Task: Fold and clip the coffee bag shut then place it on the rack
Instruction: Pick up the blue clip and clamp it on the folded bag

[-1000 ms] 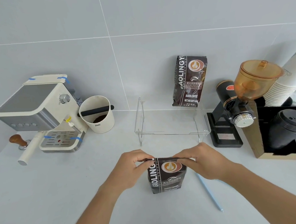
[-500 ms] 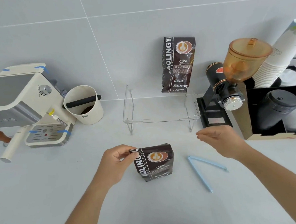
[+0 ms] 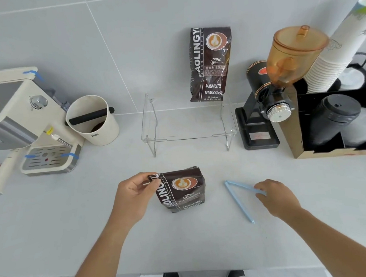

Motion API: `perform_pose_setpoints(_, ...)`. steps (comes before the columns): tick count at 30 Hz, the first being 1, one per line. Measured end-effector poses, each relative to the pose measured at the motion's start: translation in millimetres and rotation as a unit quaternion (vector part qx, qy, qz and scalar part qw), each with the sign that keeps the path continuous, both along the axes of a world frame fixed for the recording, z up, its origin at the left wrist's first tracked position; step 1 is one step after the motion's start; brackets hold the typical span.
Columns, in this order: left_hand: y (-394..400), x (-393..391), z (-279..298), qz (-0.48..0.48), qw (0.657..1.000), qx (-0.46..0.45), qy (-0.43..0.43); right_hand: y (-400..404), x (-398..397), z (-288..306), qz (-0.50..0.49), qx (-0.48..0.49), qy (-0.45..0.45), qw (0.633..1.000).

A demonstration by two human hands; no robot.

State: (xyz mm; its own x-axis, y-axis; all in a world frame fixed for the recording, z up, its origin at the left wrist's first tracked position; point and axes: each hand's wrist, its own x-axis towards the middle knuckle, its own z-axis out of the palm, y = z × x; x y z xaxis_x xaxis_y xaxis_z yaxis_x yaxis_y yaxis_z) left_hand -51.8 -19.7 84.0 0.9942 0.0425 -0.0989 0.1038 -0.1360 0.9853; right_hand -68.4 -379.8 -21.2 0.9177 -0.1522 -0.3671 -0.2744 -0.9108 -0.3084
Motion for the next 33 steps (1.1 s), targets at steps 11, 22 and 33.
perform_pose_setpoints(11,-1,-4,-3,0.014,1.0,-0.011,-0.005,9,-7,22,0.019,0.057,-0.076,0.995)
perform_pose_setpoints(22,-3,12,0,-0.006,0.999,-0.043,0.002,47,19,132,0.08,0.165,-0.29,0.939)
perform_pose_setpoints(33,-10,21,7,0.002,0.996,-0.089,0.009,96,54,175,0.244,0.131,-0.289,0.916)
